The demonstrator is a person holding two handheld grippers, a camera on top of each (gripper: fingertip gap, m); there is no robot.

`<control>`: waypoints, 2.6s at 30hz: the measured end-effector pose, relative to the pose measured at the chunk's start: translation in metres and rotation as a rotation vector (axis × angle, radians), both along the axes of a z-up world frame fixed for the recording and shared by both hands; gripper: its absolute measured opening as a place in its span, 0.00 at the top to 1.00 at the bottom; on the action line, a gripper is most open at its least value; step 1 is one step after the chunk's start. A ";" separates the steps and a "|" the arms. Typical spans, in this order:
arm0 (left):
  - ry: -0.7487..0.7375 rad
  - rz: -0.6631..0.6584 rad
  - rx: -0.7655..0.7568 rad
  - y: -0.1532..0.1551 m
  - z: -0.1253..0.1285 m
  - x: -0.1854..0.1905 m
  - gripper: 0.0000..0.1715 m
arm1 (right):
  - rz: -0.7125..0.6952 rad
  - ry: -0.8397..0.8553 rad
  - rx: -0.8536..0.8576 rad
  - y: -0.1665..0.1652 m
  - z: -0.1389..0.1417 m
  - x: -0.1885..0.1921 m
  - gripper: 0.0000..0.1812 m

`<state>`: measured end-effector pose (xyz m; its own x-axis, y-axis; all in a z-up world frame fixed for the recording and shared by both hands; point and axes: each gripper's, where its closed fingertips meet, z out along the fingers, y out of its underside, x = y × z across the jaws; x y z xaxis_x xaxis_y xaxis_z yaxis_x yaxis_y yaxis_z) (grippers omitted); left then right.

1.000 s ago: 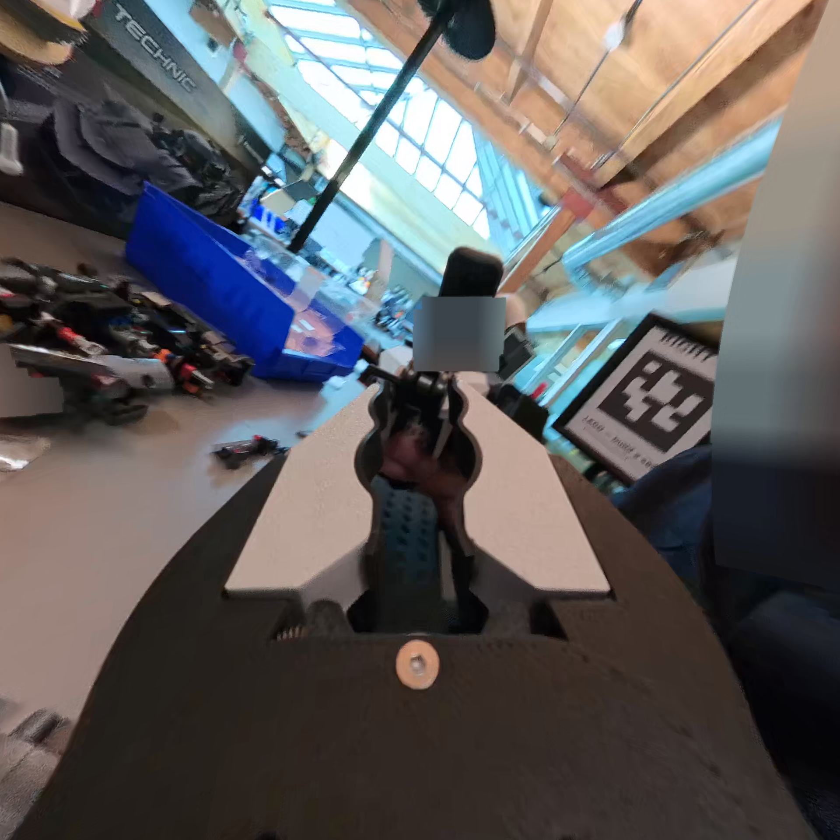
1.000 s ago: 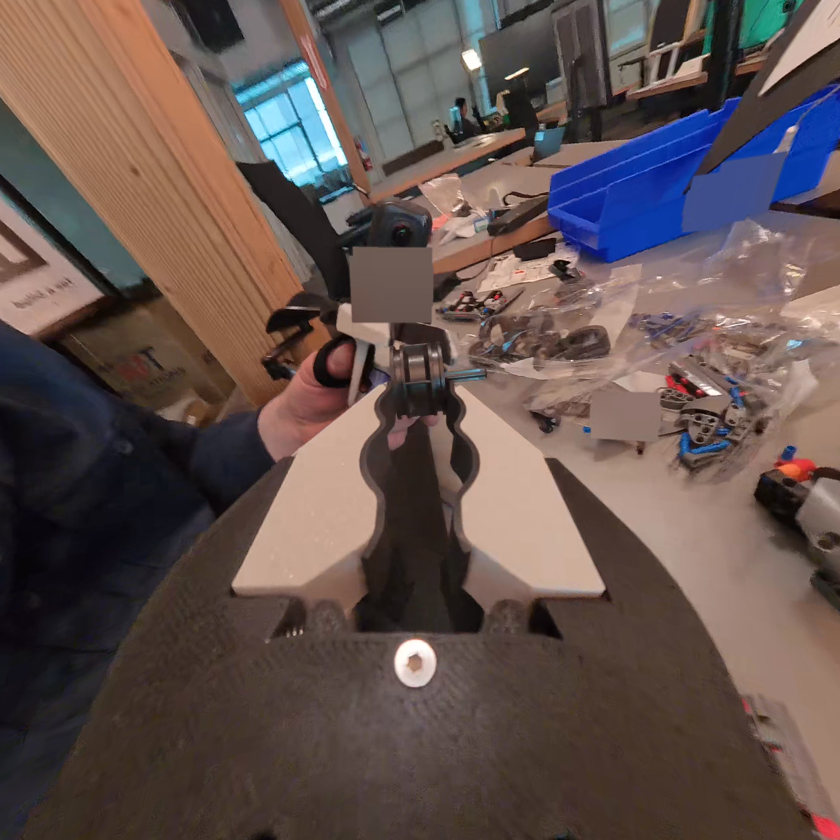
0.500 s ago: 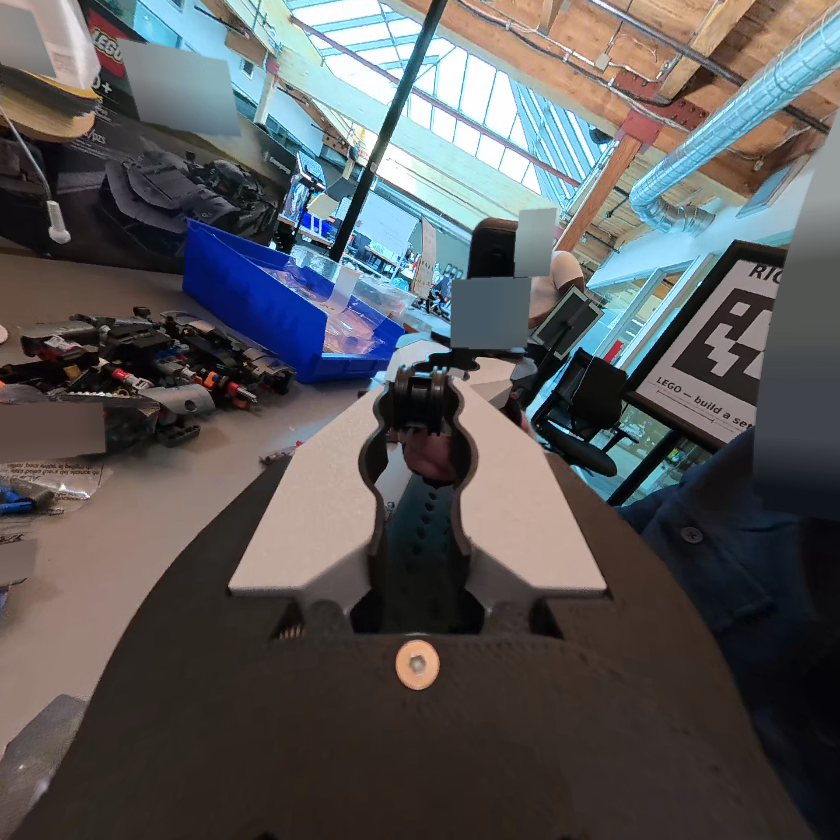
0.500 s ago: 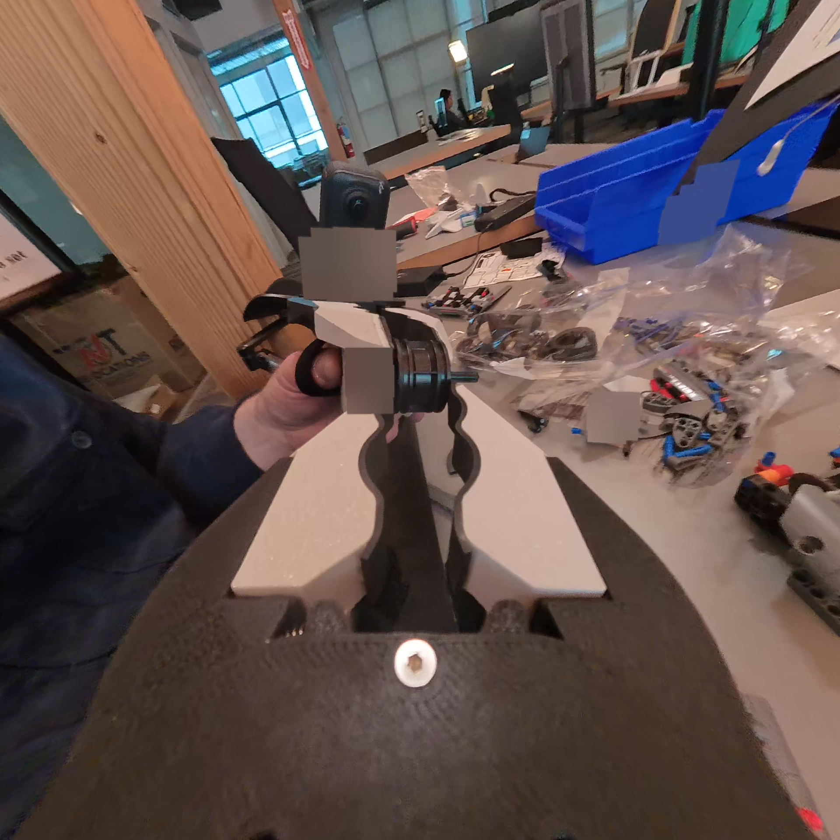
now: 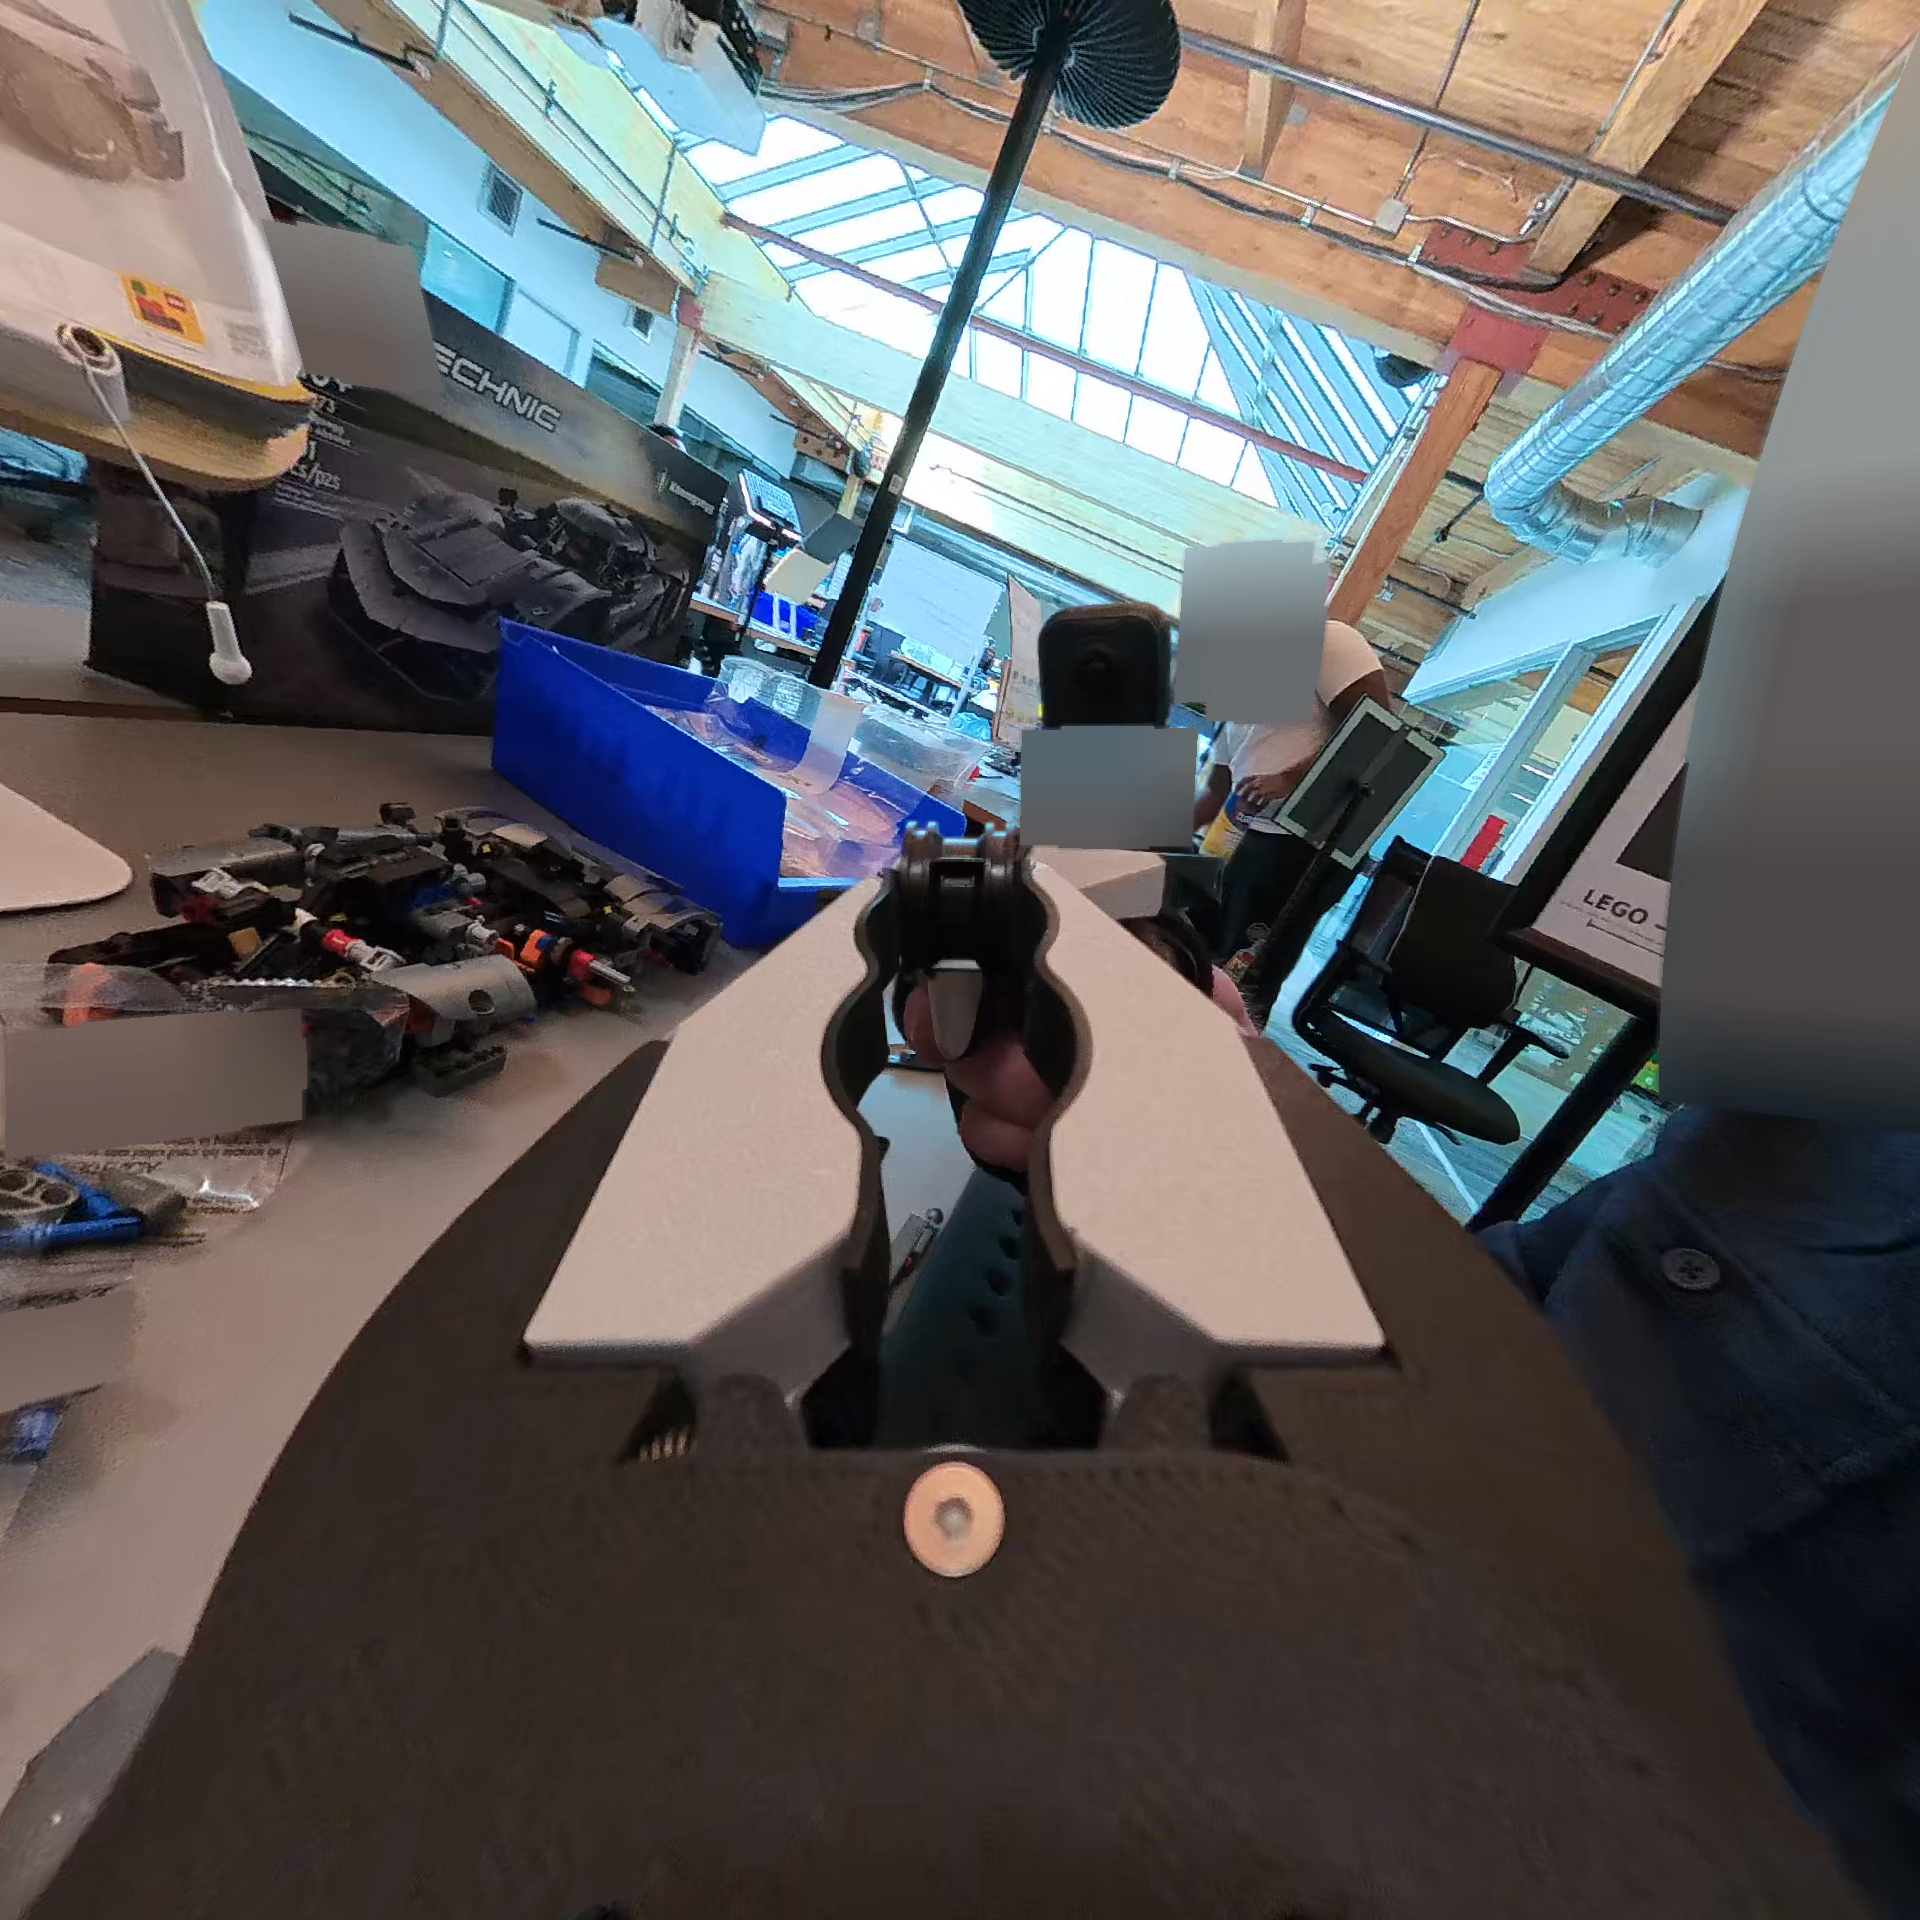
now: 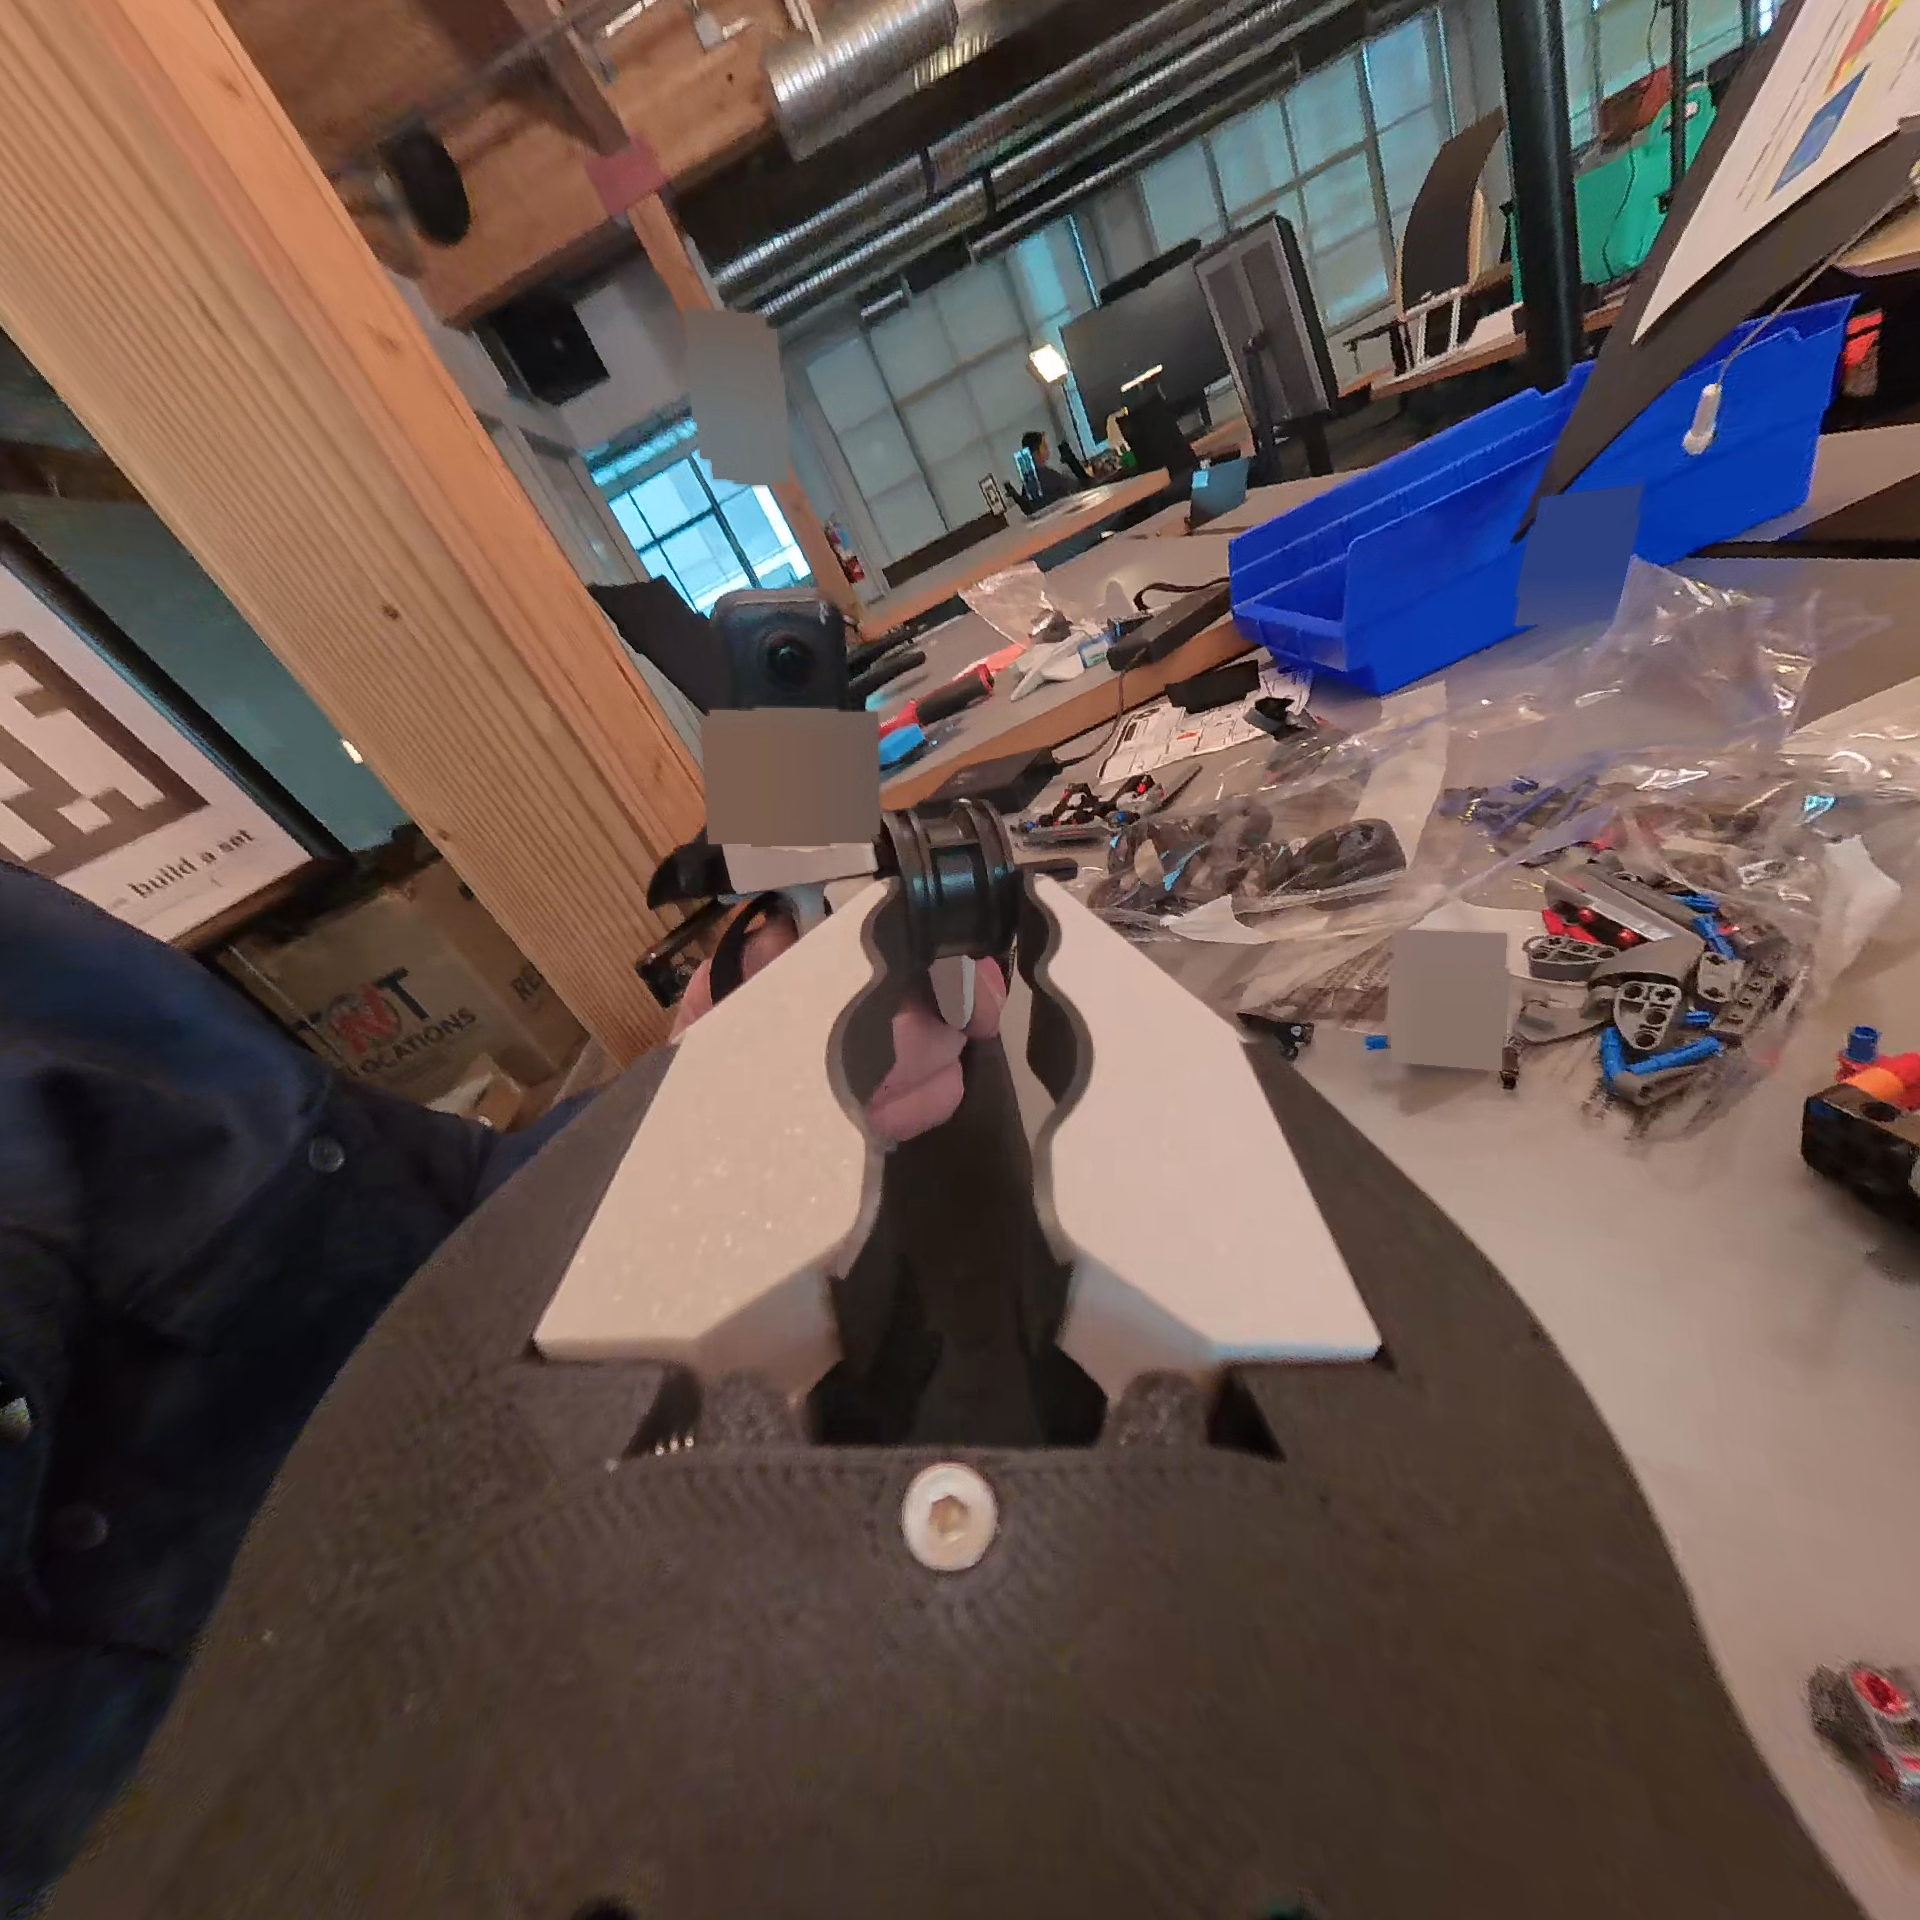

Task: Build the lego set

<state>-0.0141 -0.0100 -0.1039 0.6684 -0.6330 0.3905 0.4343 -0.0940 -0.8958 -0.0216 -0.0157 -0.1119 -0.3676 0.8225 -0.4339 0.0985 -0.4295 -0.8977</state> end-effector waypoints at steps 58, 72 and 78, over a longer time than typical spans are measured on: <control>0.690 0.109 -0.410 0.013 -0.097 -0.045 0.88 | -0.056 -0.593 0.529 0.058 -0.099 0.058 0.90; 0.727 0.142 -0.461 0.001 -0.110 -0.066 0.89 | -0.256 -0.838 0.687 0.127 -0.131 0.025 0.85; 0.777 0.052 -0.398 0.023 -0.106 -0.026 0.86 | -0.164 -0.830 0.623 0.121 -0.144 0.023 0.99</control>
<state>-0.0403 0.0133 -0.2094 0.8617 -0.5074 -0.0020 -0.2730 -0.4602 -0.8448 0.0010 0.1053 -0.2554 -0.0129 0.9997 0.0183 0.7665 0.0217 -0.6419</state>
